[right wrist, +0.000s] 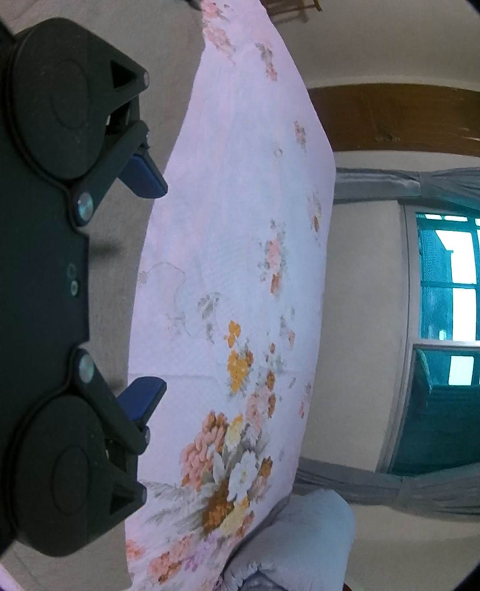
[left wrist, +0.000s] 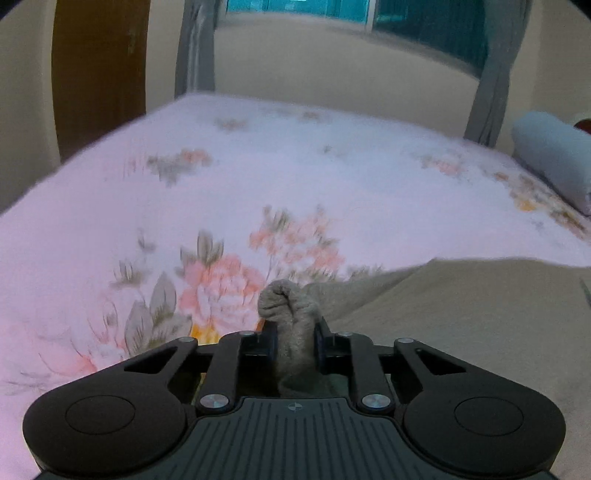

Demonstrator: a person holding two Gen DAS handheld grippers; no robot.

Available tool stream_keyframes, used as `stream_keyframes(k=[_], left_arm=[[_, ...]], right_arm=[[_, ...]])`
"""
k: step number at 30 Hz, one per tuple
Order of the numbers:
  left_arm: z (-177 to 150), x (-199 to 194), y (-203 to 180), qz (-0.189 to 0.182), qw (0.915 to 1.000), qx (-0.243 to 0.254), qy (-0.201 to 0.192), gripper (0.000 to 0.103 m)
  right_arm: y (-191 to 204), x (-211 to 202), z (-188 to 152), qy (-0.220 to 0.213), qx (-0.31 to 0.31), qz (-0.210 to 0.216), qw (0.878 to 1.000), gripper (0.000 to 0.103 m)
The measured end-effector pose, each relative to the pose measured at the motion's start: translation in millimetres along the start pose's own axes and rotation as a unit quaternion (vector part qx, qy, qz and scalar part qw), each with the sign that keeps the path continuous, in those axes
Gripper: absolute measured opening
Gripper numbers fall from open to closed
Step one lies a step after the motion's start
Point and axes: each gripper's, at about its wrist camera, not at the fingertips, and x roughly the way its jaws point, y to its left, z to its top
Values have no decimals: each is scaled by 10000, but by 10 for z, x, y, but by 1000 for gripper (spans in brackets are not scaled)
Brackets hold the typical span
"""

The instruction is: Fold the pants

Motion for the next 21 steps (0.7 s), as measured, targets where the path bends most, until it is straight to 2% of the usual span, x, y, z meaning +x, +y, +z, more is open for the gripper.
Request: stream_keyframes(k=[5, 9, 12, 14, 16, 19, 21], left_arm=[[120, -443, 67, -393, 9977, -174, -532, 18], [147, -681, 75, -562, 9958, -154, -705, 18], [146, -758, 93, -616, 9956, -138, -696, 18], [149, -782, 106, -650, 9953, -146, -707, 18], [149, -801, 110, -677, 9950, -123, -726, 18], [137, -788, 118, -672, 9953, -103, -696, 18], [131, -776, 120, -650, 9955, -135, -680, 18]], right_arm=[[31, 210, -5, 201, -452, 517, 9974, 97], [142, 449, -20, 351, -1036, 823, 9906, 92], [251, 622, -7, 492, -1480, 1113, 9815, 77], [305, 735, 9, 652, -1635, 1294, 9758, 59], [357, 841, 23, 828, -1820, 1444, 9691, 53], [396, 847, 43, 977, -1947, 1640, 9621, 0], [430, 750, 45, 909, -2098, 1593, 9604, 0]])
